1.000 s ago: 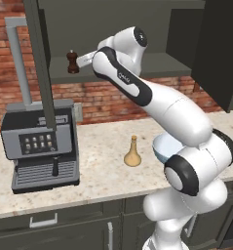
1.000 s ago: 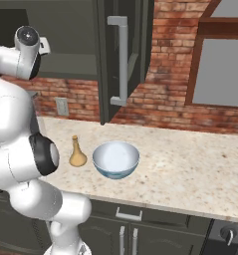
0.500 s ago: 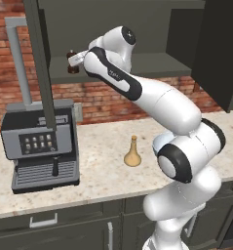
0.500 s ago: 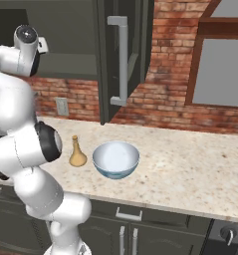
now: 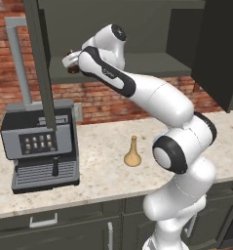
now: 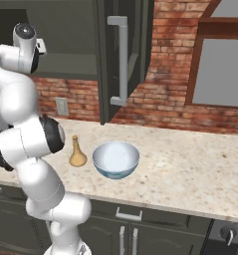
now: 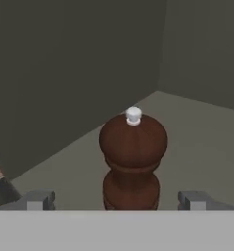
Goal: Retrieve the bottle and the shaker from the cabinet and place them next to the mixing bowl on the counter. Then add garlic from the fridge to the mixing bowl.
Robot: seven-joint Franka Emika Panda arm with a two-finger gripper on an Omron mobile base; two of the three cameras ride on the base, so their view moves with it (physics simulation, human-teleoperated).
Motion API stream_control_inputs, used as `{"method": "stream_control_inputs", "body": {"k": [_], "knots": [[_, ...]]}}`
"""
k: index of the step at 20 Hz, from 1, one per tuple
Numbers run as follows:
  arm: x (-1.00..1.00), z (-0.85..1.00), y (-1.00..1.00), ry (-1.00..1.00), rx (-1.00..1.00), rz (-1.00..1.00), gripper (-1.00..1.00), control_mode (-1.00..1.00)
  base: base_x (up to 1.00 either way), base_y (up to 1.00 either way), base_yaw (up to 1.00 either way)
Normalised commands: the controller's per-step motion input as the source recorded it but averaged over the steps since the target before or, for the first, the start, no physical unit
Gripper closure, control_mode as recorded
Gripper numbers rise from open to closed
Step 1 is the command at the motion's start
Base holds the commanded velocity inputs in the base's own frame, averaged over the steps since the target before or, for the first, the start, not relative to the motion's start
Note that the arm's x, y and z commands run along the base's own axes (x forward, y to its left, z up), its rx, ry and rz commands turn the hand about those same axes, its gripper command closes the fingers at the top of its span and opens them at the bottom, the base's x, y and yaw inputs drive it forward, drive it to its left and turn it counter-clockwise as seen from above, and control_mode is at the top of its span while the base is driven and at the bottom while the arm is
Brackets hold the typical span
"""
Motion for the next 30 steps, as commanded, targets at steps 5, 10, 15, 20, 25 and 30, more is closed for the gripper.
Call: {"method": "stream_control_inputs", "body": {"k": [5,10,15,20,25,30], "knots": [[0.3,-0.16,0.06,0.04,-0.03,0.0,-1.0,-1.0,0.0,0.0,0.0],[0.35,-0.07,0.0,0.0,-0.02,0.0,-1.0,-1.0,0.0,0.0,0.0],[0.05,-0.07,0.05,0.03,0.0,0.0,-1.0,-1.0,0.0,0.0,0.0],[0.0,-0.04,0.06,0.03,0.0,0.0,-1.0,-1.0,0.0,0.0,0.0],[0.0,-0.05,0.11,0.01,0.0,0.0,1.0,-1.0,0.0,0.0,0.0],[0.0,-0.06,0.13,0.0,0.0,0.0,1.0,-1.0,0.0,0.0,0.0]]}}
